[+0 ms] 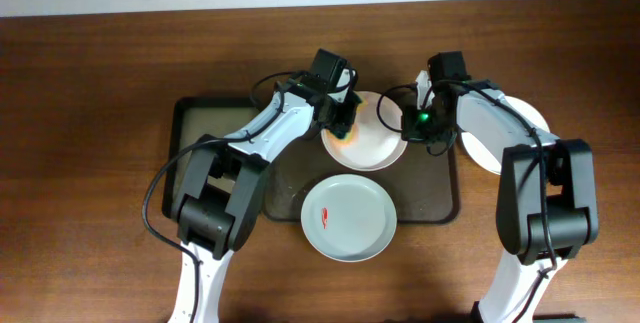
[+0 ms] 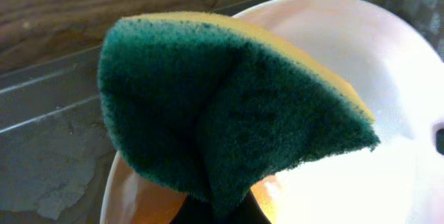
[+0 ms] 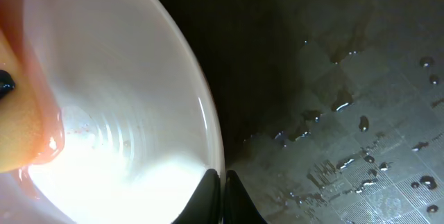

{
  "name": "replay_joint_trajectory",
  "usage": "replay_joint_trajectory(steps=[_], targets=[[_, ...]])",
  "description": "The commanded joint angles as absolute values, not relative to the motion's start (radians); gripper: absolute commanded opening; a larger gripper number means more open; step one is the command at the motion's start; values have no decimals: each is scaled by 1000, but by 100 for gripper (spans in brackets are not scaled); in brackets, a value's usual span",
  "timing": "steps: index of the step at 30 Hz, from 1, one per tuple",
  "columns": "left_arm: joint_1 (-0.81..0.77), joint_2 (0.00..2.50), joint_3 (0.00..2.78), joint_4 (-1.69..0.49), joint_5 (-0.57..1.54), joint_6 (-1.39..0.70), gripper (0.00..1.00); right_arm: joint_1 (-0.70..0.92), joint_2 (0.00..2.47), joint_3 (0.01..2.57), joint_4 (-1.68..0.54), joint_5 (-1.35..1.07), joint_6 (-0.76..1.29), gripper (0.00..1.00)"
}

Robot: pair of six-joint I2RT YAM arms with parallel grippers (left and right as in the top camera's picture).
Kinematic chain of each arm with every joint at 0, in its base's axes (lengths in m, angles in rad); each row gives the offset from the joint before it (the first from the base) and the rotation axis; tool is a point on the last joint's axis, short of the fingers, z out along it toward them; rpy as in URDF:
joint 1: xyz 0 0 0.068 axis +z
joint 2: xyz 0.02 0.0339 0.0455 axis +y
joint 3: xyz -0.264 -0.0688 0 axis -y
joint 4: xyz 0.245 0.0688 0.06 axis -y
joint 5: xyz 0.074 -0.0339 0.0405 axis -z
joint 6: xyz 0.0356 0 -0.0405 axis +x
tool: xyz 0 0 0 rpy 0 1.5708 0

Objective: Clean dirty plates on tray and stack at the side
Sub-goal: 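Scrub the pink-rimmed plate with the sponge in the left gripper, then move the pink plate right and stack it on the first plate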

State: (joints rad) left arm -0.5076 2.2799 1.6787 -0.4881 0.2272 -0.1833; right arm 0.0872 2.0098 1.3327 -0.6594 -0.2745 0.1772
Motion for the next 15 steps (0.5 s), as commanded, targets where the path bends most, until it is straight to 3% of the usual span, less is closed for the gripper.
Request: replay_joint_trajectory(steps=[1,10,12,15], targets=[[-517,2377,1654,-401,394,-193,0,100,2023,1325,-660,-303,172,4],[-513,2365,1724,-250,546,-192,0,100,2023,1325,-664,-303,166,4],[-504,2322,1786,-298,525,-183,0,99,2023,1325,-663,-303,164,4],[-467,2234,1856,-452,313,-181,0,98,2023,1325,-657,-303,164,4]])
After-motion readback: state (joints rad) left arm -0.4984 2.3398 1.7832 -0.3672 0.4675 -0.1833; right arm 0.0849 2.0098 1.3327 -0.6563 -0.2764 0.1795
